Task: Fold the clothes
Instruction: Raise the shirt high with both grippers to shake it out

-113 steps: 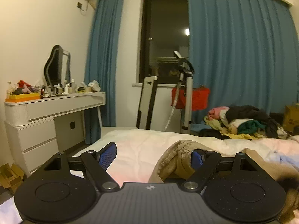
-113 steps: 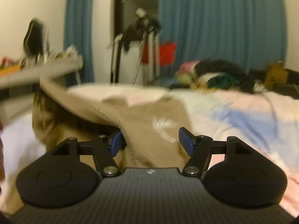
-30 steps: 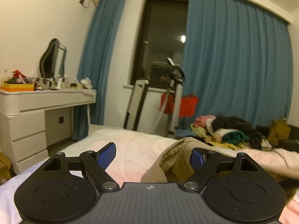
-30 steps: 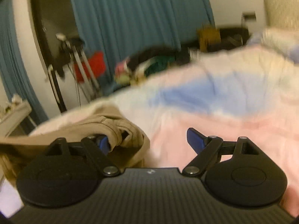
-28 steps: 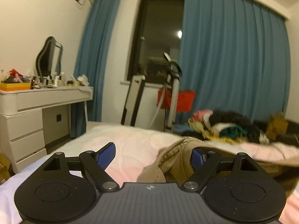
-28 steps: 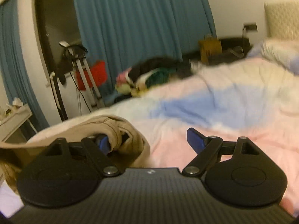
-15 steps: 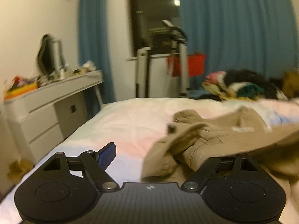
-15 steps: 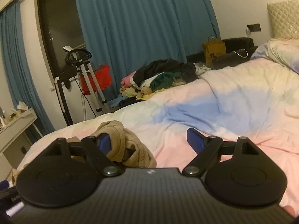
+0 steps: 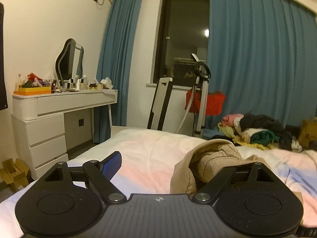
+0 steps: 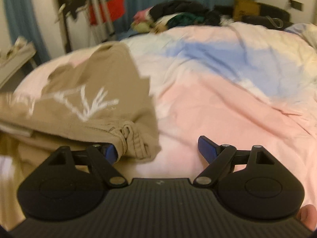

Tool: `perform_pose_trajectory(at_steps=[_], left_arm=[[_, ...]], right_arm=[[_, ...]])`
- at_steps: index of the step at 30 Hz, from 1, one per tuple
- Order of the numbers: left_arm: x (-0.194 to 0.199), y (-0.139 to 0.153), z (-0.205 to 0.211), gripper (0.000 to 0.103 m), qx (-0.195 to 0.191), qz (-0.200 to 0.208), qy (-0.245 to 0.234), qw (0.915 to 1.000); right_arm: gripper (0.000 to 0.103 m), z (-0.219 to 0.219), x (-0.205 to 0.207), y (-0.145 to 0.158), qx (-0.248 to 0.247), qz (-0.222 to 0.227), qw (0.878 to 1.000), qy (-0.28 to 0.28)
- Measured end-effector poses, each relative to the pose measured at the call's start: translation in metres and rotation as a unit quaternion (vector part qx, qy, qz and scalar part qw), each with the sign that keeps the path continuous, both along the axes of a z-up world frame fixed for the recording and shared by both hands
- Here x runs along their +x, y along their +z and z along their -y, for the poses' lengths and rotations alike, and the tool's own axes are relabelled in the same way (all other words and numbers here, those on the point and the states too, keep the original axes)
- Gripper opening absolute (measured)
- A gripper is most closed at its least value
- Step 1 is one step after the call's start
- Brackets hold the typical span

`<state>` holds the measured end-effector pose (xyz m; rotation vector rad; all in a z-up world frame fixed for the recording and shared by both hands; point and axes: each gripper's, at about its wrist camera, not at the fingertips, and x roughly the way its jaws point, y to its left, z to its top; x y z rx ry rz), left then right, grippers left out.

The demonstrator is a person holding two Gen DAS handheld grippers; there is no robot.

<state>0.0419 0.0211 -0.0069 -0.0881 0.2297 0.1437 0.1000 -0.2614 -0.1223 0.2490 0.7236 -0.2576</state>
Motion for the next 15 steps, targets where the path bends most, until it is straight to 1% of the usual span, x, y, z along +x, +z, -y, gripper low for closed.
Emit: perform_pose_trajectory(at_steps=[1, 3, 4, 5, 6, 8, 11, 13, 15], left_arm=[[-0.002, 0.002, -0.001, 0.087, -0.003, 0.004, 0.000, 1.0000], [-0.008, 0.006, -0.003, 0.087, -0.006, 0.013, -0.002, 0.9999], [-0.010, 0.009, -0.003, 0.087, -0.006, 0.019, -0.002, 0.9998], [-0.013, 0.012, -0.004, 0.087, -0.007, 0.023, 0.001, 0.9997], [-0.016, 0.020, -0.005, 0.088, -0.017, 0.027, 0.002, 0.9995], [-0.018, 0.038, -0.008, 0.088, -0.035, 0.035, 0.004, 0.9988], [-0.022, 0.081, -0.012, 0.088, -0.057, 0.057, 0.013, 0.9967], [-0.025, 0.120, -0.018, 0.088, -0.079, 0.080, 0.012, 0.9936], [-0.035, 0.163, -0.023, 0.088, -0.089, 0.116, 0.009, 0.9892]], right_arm=[[0.084, -0.001, -0.003, 0.000, -0.003, 0.003, 1.000, -0.003], [0.084, -0.002, -0.013, 0.009, -0.019, 0.038, 0.999, -0.029], [0.084, -0.001, -0.020, 0.017, -0.026, 0.065, 0.997, -0.045], [0.086, 0.001, -0.026, 0.027, -0.033, 0.096, 0.993, -0.059], [0.086, 0.001, -0.031, 0.039, -0.045, 0.126, 0.989, -0.068], [0.086, 0.001, -0.035, 0.067, -0.066, 0.168, 0.981, -0.071], [0.086, 0.003, -0.040, 0.126, -0.063, 0.230, 0.969, -0.065], [0.087, 0.003, -0.047, 0.177, -0.067, 0.271, 0.959, -0.052], [0.087, 0.002, -0.055, 0.231, -0.074, 0.313, 0.946, -0.036]])
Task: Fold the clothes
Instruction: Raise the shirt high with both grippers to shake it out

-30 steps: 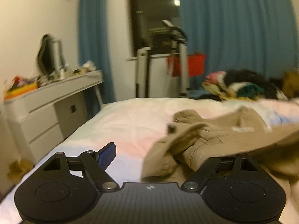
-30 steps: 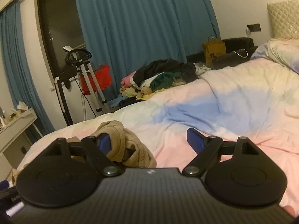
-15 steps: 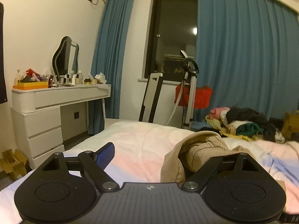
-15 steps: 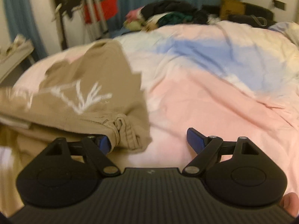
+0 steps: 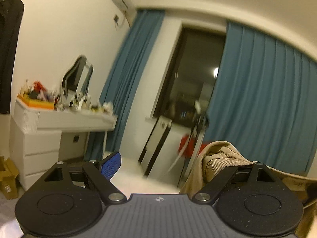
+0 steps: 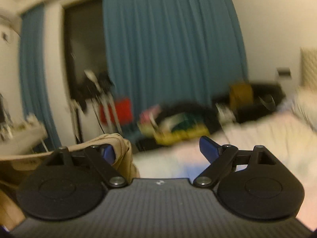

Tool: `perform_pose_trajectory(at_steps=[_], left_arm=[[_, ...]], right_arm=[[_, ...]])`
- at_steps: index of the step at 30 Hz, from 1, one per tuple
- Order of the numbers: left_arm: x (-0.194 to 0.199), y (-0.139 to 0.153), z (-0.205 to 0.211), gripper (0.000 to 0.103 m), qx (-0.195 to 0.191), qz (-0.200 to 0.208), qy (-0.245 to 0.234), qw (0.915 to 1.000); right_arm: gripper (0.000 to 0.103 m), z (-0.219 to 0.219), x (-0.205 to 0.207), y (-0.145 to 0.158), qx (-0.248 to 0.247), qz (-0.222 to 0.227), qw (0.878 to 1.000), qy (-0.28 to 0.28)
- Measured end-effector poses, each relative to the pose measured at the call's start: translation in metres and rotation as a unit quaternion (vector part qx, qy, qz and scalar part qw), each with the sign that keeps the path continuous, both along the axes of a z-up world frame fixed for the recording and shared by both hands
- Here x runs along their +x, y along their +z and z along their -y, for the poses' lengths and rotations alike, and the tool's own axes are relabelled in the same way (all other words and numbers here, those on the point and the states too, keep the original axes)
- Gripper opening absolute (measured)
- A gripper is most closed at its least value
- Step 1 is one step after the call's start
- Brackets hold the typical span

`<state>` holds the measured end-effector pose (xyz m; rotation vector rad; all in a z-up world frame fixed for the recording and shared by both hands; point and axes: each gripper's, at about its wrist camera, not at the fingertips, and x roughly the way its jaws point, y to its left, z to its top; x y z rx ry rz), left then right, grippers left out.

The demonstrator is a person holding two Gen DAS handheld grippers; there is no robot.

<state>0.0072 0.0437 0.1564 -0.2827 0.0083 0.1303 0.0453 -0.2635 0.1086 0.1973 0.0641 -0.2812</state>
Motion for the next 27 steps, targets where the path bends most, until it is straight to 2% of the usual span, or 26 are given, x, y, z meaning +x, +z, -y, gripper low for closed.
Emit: perform_pose_trajectory(at_steps=[4, 8, 12, 15, 18, 21, 24, 27], left_arm=[[-0.022, 0.087, -0.009, 0.089, -0.012, 0.074, -0.002, 0.9972], [-0.052, 0.170, -0.018, 0.092, -0.001, 0.144, -0.007, 0.9895], [-0.097, 0.227, -0.026, 0.095, 0.028, 0.211, -0.004, 0.9771], [-0.131, 0.260, -0.031, 0.097, 0.031, 0.241, -0.013, 0.9700], [-0.155, 0.283, -0.035, 0.099, 0.030, 0.252, -0.028, 0.9667], [-0.165, 0.290, -0.036, 0.100, 0.031, 0.246, -0.049, 0.9677], [-0.153, 0.275, -0.035, 0.101, 0.029, 0.219, -0.074, 0.9726], [-0.133, 0.252, -0.034, 0.101, 0.028, 0.192, -0.095, 0.9764]], right_arm=[[0.087, 0.001, -0.026, 0.103, -0.009, 0.072, 0.997, 0.030], [0.087, 0.004, -0.060, 0.183, 0.004, 0.121, 0.991, 0.062], [0.087, 0.002, -0.107, 0.241, -0.006, 0.166, 0.983, 0.080], [0.087, 0.002, -0.145, 0.272, -0.014, 0.194, 0.976, 0.097], [0.087, 0.002, -0.175, 0.290, -0.030, 0.216, 0.970, 0.105], [0.087, 0.002, -0.193, 0.291, -0.052, 0.227, 0.968, 0.098], [0.087, 0.009, -0.195, 0.278, -0.051, 0.212, 0.971, 0.100], [0.087, 0.020, -0.182, 0.252, -0.032, 0.179, 0.977, 0.108]])
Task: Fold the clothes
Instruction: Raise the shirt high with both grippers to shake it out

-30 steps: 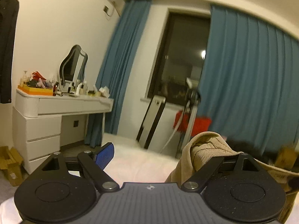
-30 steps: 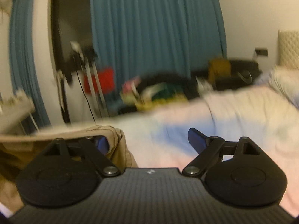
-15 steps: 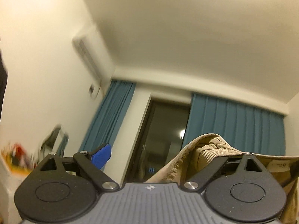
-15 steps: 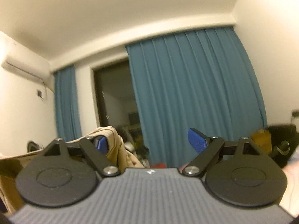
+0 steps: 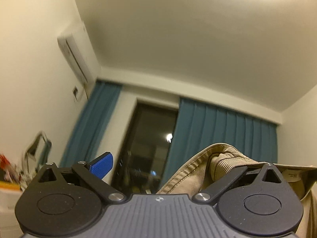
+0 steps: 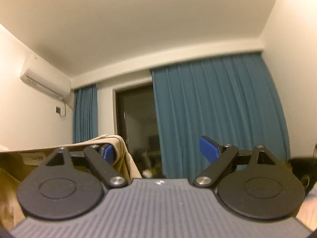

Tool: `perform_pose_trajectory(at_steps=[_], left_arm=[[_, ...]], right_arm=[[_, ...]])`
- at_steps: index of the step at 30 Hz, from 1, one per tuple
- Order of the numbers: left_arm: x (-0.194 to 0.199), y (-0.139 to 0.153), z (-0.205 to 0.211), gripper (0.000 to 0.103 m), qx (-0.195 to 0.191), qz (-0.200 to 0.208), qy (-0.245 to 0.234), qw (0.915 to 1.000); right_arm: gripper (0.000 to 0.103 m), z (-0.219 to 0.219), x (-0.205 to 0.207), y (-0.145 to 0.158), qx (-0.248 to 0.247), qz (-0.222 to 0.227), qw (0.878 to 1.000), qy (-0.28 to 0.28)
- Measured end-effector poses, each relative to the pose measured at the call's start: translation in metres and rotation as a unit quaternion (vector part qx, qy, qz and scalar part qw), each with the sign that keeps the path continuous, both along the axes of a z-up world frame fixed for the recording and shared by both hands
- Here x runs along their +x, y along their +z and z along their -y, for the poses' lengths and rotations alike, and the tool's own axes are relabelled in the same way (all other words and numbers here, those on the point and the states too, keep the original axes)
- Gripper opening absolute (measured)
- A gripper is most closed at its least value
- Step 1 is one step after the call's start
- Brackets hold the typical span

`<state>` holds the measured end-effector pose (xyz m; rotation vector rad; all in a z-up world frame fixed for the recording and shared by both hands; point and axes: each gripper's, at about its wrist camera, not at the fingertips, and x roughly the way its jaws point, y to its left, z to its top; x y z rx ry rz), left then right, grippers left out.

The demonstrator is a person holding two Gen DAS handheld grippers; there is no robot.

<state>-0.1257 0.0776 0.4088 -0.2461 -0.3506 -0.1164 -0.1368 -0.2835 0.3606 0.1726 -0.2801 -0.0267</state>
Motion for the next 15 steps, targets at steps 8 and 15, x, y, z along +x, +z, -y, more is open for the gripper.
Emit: perform_pose_trajectory(at_steps=[8, 15], left_arm=[[0.123, -0.078, 0.015, 0.101, 0.027, -0.061, -0.009, 0.9978], [0.306, -0.135, 0.049, 0.101, 0.038, -0.134, 0.002, 0.9903]], right_arm=[[0.087, 0.019, 0.108, -0.078, 0.007, -0.088, 0.996, -0.019], [0.087, 0.039, 0.286, -0.131, -0.002, -0.145, 0.988, -0.053]])
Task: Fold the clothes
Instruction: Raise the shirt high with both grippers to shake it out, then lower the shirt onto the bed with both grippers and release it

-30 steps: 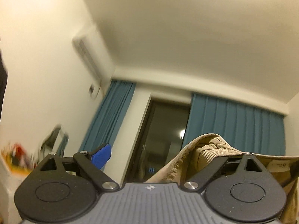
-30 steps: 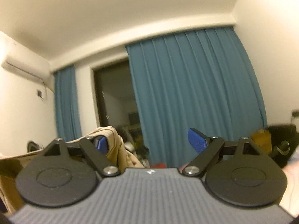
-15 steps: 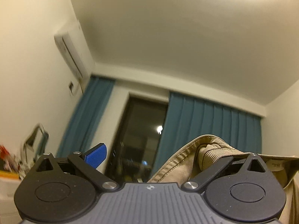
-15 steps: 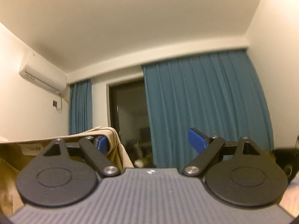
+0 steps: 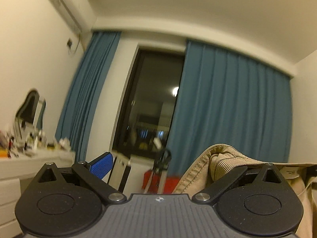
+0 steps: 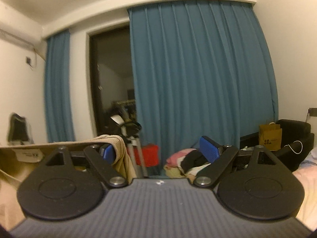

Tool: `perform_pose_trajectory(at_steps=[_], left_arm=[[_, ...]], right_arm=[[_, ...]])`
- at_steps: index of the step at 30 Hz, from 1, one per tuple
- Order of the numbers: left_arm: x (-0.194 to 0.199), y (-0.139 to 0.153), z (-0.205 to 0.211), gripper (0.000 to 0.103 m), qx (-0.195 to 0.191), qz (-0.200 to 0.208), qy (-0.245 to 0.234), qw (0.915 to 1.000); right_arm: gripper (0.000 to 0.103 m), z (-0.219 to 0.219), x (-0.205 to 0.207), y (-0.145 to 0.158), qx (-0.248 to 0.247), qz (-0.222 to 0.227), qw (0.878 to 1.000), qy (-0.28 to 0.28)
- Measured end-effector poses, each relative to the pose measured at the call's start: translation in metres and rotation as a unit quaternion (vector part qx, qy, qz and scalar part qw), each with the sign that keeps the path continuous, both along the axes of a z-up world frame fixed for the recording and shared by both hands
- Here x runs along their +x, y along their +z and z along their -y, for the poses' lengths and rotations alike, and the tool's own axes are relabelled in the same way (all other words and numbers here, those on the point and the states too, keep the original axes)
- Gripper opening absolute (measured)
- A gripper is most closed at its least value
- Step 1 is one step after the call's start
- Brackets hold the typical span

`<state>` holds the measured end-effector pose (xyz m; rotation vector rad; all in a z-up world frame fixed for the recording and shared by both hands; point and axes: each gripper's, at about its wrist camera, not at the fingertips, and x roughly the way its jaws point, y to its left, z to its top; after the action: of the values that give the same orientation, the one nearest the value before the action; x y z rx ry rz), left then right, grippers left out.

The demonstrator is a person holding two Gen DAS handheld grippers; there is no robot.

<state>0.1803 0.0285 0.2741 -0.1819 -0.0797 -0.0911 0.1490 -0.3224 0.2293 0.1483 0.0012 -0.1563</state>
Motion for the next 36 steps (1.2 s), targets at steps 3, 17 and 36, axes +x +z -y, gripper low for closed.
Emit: perform_pose_trajectory(at_steps=[3, 17, 36], left_arm=[[0.102, -0.032, 0.016, 0.101, 0.006, -0.030, 0.009, 0.9995], [0.416, -0.304, 0.061, 0.097, 0.038, -0.264, -0.032, 0.9634], [0.339, -0.308, 0.090, 0.103, 0.165, -0.383, -0.094, 0.9041]], right_arm=[[0.087, 0.008, 0.093, -0.030, -0.008, -0.020, 1.000, -0.021], [0.087, 0.051, 0.383, -0.277, 0.003, -0.247, 0.969, -0.013], [0.087, -0.013, 0.298, -0.247, -0.008, -0.304, 0.949, 0.086]])
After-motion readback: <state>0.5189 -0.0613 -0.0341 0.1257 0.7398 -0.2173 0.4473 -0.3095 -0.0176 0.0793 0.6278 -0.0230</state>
